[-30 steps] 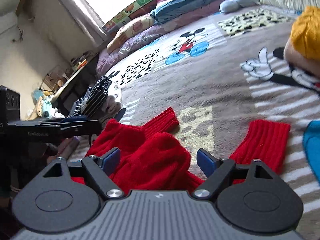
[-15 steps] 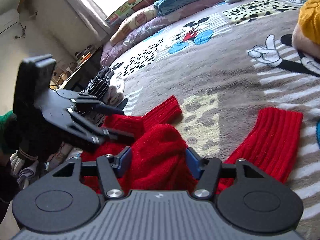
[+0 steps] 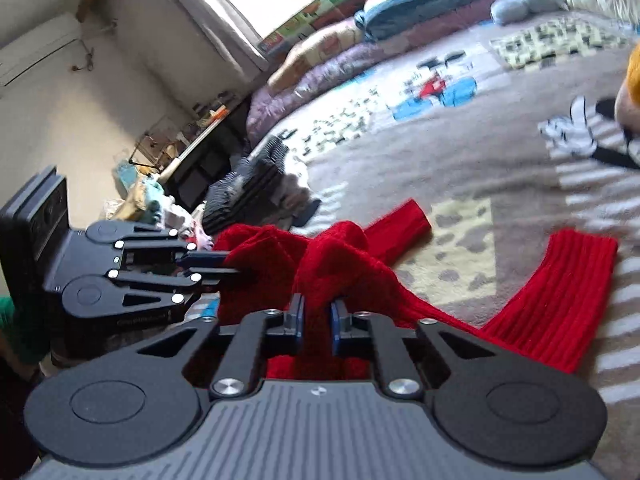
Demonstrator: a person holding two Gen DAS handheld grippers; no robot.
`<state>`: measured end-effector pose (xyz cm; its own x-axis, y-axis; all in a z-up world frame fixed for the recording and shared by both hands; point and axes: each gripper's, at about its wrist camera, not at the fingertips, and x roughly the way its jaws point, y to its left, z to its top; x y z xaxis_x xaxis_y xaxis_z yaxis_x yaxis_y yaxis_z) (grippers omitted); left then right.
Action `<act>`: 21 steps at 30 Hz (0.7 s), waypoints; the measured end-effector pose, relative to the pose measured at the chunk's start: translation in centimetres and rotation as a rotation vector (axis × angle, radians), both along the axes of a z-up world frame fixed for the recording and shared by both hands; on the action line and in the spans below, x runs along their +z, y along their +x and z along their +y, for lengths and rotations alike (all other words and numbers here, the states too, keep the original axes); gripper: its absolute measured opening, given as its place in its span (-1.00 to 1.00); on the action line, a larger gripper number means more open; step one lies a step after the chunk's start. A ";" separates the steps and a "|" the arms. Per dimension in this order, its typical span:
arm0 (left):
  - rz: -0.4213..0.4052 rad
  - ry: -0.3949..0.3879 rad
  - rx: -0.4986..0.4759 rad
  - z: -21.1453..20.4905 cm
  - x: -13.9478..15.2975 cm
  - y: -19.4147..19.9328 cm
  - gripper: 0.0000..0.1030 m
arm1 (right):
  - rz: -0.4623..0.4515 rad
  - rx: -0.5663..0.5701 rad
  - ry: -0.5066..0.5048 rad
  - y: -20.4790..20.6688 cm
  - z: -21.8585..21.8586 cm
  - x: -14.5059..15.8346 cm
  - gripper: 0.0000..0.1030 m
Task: Fold clothes
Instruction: 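Lift the red sweater with both grippers, shaking it out in the air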
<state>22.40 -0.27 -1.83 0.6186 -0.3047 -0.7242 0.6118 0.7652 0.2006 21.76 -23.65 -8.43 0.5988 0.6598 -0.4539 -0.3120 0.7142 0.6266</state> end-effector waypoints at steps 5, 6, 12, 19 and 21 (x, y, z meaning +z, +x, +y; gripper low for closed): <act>-0.098 -0.063 0.021 -0.1 4.5 -2.7 -0.84 | -0.073 -0.004 -0.003 -2.4 -0.8 4.8 -0.80; -0.121 -0.072 0.020 -0.2 5.7 -3.1 -0.84 | -0.090 -0.007 -0.011 -2.7 -0.9 5.7 -0.80; -0.239 -0.121 0.039 -0.4 11.8 -4.4 -0.85 | -0.193 -0.043 -0.016 -4.0 -2.6 11.9 -0.82; -0.306 -0.153 0.052 -0.5 15.9 -3.7 -0.85 | -0.303 -0.048 -0.043 -3.0 -4.0 17.9 -0.83; -0.324 -0.162 0.056 -0.5 17.0 -3.5 -0.86 | -0.325 -0.047 -0.046 -2.3 -4.4 19.2 -0.83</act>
